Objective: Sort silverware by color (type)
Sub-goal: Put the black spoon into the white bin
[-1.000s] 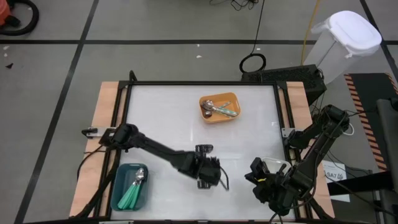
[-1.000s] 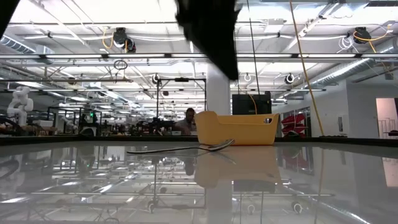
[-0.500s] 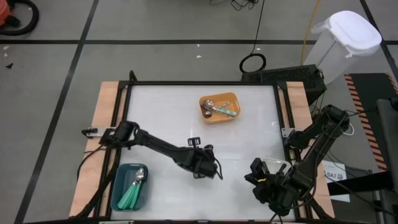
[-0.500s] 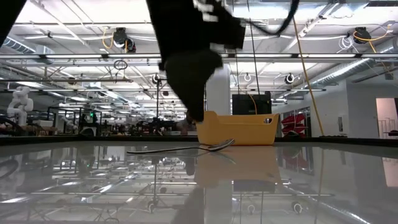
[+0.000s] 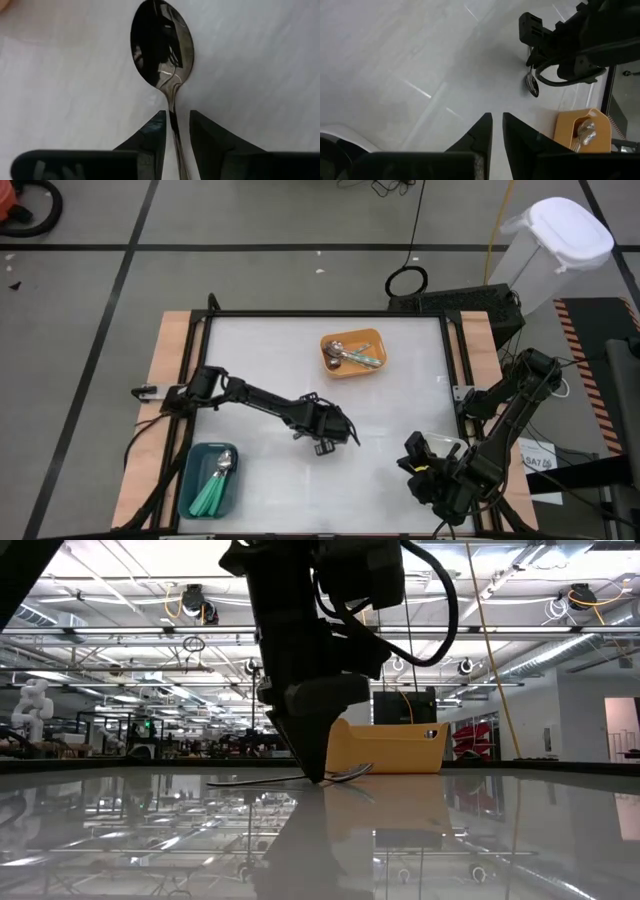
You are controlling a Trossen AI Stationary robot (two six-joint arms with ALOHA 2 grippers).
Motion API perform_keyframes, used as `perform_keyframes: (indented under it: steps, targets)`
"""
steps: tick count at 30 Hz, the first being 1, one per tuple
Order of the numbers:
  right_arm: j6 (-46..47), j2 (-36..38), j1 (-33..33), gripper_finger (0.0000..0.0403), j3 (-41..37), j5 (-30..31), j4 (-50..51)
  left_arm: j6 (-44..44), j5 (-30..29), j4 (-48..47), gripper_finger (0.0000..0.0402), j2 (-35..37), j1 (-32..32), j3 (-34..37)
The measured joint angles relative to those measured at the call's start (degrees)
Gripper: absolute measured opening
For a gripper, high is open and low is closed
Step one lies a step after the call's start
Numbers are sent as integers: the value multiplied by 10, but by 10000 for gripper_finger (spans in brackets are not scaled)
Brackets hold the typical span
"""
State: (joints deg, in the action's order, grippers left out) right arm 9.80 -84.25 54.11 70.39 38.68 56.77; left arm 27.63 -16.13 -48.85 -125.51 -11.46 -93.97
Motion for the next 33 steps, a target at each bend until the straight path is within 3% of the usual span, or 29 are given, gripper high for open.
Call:
perform_keyframes:
  steps: [23, 33]
  targets:
    - [-2, 0, -1, 38, 0, 3, -11, 22, 56, 75, 86, -33, 17, -3]
    - [-10, 0, -1, 38, 0, 5, -12, -25, 73, 45, 8, -37, 6, -32]
